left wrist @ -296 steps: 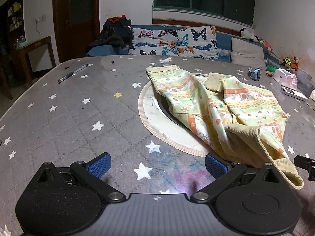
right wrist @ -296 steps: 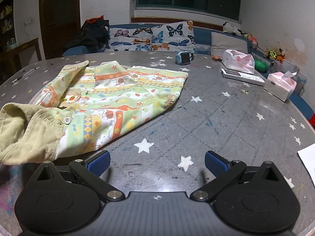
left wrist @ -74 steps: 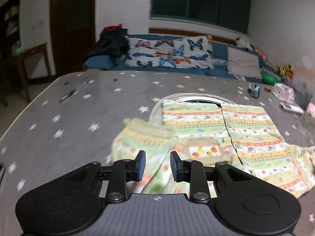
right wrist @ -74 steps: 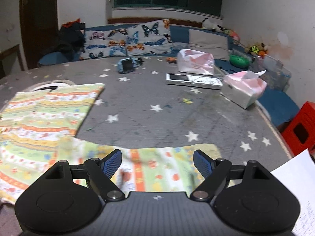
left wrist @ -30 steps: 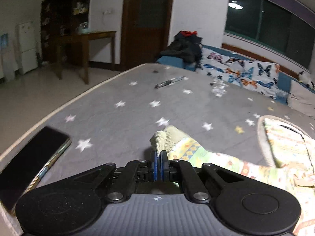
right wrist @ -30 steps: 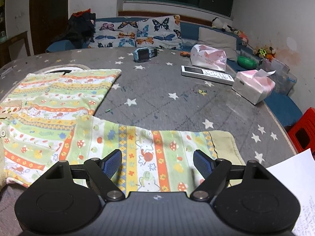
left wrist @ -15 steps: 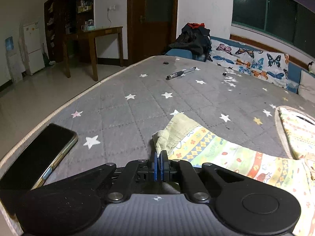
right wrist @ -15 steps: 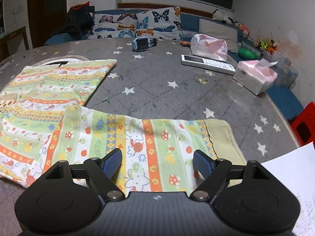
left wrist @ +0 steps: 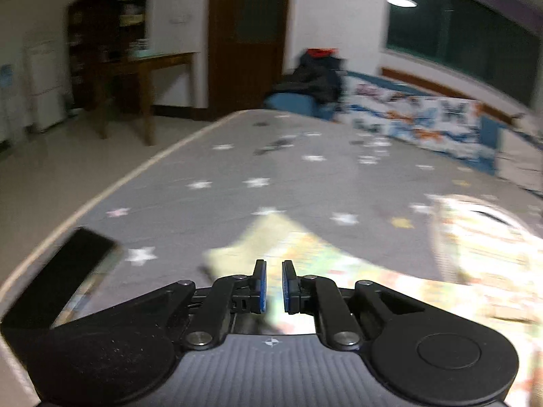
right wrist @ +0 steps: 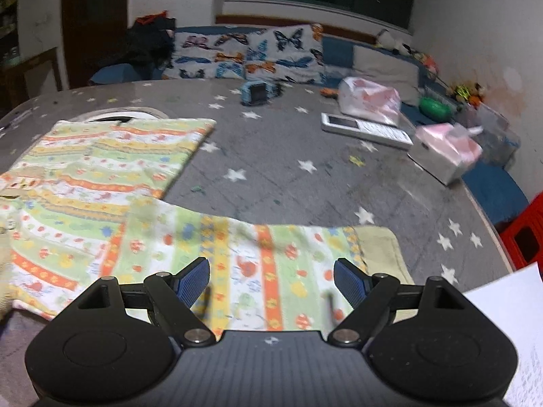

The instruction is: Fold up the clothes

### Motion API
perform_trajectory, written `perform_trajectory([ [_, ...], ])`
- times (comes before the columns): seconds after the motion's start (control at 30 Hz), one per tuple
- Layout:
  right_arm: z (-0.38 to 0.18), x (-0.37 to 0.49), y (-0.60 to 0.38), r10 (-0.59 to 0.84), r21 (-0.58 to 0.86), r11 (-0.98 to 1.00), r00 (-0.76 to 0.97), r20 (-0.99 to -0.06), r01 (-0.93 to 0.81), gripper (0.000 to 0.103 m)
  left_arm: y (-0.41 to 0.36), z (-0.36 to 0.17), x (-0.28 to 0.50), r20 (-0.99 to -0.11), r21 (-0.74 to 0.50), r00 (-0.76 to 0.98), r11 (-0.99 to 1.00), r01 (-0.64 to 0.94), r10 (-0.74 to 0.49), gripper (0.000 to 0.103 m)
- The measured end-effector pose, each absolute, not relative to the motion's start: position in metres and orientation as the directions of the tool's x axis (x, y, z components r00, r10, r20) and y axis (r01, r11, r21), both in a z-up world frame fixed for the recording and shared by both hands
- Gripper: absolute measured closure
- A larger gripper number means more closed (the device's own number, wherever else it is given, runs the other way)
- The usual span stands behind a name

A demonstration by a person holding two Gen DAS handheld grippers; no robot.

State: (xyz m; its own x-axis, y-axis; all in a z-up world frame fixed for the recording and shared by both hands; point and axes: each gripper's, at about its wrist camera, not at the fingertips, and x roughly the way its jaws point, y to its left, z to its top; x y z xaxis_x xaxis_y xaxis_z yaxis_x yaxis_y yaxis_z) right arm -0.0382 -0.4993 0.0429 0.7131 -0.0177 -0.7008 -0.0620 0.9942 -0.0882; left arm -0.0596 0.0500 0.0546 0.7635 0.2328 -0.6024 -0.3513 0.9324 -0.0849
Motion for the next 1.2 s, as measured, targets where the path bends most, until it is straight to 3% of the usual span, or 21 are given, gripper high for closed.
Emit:
perform_trajectory([
  [0.27,0.055,-0.044,-0.454,0.088,-0.111,0.969,0.725,-0.683,-0.222,0.021,-0.042,0.057,-0.059,-0.614,-0.163,0.781,0.986,0.015,-0.113,0.091],
  [0.47,0.067,-0.052,-0.424,0.152,-0.147,0.931,0.720,-0.678,-0.335,0.021,-0.090,0.039,-0.052,-0.648,-0.136,0.727,0.974,0.183,-0.227,0.092],
  [0.63,0.078,-0.064,-0.407,0.214,-0.153,0.894,0.702,-0.680,-0.421,0.022,-0.101,0.023,-0.056,-0.678,-0.107,0.693,0.965,0.239,-0.247,0.092],
  [1.0,0.069,-0.080,-0.336,0.405,-0.089,0.753,0.566,-0.719,-0.652,0.048,-0.097,0.033,-0.065,-0.653,-0.180,0.695,0.953,0.243,-0.300,0.092],
  [1.2,0.056,-0.081,-0.305,0.452,-0.061,0.706,0.515,-0.728,-0.706,0.055,-0.098,0.050,-0.077,-0.609,-0.174,0.723,0.944,0.280,-0.327,0.092],
])
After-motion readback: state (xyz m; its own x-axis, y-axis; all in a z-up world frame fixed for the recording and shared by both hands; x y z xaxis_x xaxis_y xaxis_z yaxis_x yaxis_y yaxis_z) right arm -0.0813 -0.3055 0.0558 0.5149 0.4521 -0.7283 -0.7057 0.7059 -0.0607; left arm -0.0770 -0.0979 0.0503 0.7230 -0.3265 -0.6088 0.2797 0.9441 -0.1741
